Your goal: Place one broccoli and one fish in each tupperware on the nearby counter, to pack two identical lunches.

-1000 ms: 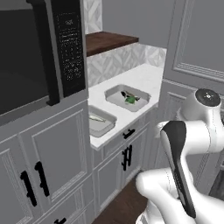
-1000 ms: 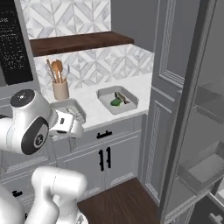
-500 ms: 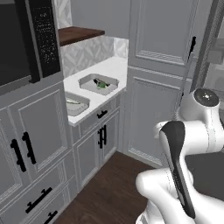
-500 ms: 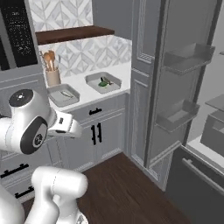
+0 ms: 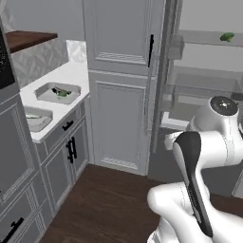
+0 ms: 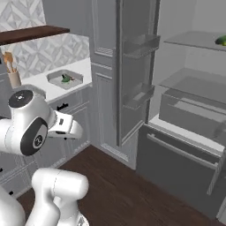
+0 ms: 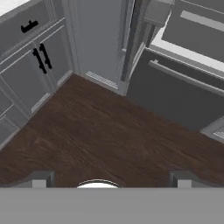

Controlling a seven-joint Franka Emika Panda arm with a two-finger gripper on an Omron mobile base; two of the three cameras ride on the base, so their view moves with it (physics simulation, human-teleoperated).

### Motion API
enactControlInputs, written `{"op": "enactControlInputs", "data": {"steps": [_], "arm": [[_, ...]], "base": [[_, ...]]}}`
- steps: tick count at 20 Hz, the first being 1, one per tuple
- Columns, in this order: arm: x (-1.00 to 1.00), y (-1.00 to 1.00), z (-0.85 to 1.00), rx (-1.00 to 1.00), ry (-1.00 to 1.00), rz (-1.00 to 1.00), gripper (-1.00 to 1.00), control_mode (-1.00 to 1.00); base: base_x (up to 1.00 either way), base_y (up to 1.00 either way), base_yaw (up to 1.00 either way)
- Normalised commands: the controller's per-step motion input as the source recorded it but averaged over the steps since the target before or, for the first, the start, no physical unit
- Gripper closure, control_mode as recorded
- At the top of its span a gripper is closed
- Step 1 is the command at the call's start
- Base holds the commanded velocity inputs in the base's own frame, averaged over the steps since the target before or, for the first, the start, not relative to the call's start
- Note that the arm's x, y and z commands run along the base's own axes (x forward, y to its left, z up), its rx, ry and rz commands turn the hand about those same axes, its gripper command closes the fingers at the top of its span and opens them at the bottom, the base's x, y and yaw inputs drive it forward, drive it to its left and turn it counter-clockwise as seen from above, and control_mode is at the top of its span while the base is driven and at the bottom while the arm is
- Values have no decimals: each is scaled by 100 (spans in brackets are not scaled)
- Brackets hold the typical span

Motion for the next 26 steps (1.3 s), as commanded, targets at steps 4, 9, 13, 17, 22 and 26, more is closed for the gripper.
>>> {"op": "enactControlInputs", "data": {"steps": [4, 9, 13, 17, 22, 26], "arm": [[0, 0, 0, 0, 0, 0, -100, 100], [0, 0, 0, 0, 0, 0, -100, 100], [0, 0, 0, 0, 0, 0, -100, 100], [0, 0, 0, 0, 0, 0, -100, 100], [0, 0, 0, 0, 0, 0, -100, 100], [0, 0, 0, 0, 0, 0, -100, 100]], "base": [[0, -38, -49], [5, -31, -38], [9, -6, -32], [36, 0, -27], [25, -29, -33], [39, -10, -29]]}}
